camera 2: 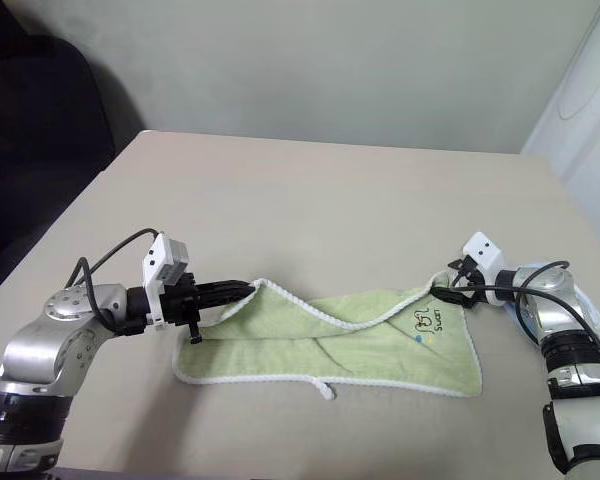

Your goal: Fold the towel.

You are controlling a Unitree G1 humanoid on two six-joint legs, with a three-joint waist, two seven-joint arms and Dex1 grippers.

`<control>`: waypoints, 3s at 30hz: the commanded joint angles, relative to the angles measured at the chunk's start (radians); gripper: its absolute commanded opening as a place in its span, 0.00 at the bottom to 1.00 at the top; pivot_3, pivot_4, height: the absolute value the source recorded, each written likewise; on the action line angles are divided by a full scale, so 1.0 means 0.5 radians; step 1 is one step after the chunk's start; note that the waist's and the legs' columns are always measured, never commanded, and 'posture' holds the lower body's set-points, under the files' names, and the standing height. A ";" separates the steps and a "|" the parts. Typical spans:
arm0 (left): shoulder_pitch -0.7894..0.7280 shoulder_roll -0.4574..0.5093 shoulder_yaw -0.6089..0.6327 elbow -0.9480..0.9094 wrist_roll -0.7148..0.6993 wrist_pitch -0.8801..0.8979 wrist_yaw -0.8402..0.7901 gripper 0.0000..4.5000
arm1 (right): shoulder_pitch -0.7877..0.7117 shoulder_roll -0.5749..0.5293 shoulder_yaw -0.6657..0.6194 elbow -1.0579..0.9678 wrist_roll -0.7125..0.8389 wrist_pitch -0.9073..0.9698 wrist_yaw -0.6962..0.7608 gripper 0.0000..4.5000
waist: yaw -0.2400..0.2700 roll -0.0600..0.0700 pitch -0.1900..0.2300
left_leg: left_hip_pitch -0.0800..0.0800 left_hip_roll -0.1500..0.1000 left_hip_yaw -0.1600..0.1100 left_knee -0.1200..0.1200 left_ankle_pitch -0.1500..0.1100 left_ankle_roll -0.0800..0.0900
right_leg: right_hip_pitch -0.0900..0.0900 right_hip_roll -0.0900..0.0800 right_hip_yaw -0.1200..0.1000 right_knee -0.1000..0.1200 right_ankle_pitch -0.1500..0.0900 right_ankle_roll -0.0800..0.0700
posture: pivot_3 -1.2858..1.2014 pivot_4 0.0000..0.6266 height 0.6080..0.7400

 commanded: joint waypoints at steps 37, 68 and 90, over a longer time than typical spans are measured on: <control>-0.029 0.069 0.098 0.164 0.047 -0.142 -0.036 0.00 | 0.323 -0.163 -0.260 -0.505 0.180 0.249 0.265 0.54 | 0.001 -0.003 0.002 | 0.000 0.000 0.000 0.000 -0.001 -0.016 | 0.001 0.000 -0.001 -0.001 0.000 -0.001 | 0.52 0.24 1.00; 0.133 0.259 0.022 0.294 0.225 -0.329 -0.290 0.00 | 0.150 -0.068 -0.299 -0.183 0.144 0.148 0.042 0.01 | -0.003 -0.002 0.003 | -0.001 -0.001 -0.002 -0.003 -0.002 -0.017 | -0.002 0.000 0.000 0.000 -0.002 -0.007 | 0.52 0.24 1.00; -1.565 -0.371 0.171 1.654 0.401 -0.752 0.531 0.00 | -0.284 -0.303 -0.569 -0.352 0.025 -0.035 -0.578 0.01 | 0.015 0.000 0.027 | -0.003 -0.001 0.001 0.001 0.016 0.008 | 0.002 -0.002 -0.002 -0.012 0.024 0.016 | 0.52 0.24 1.00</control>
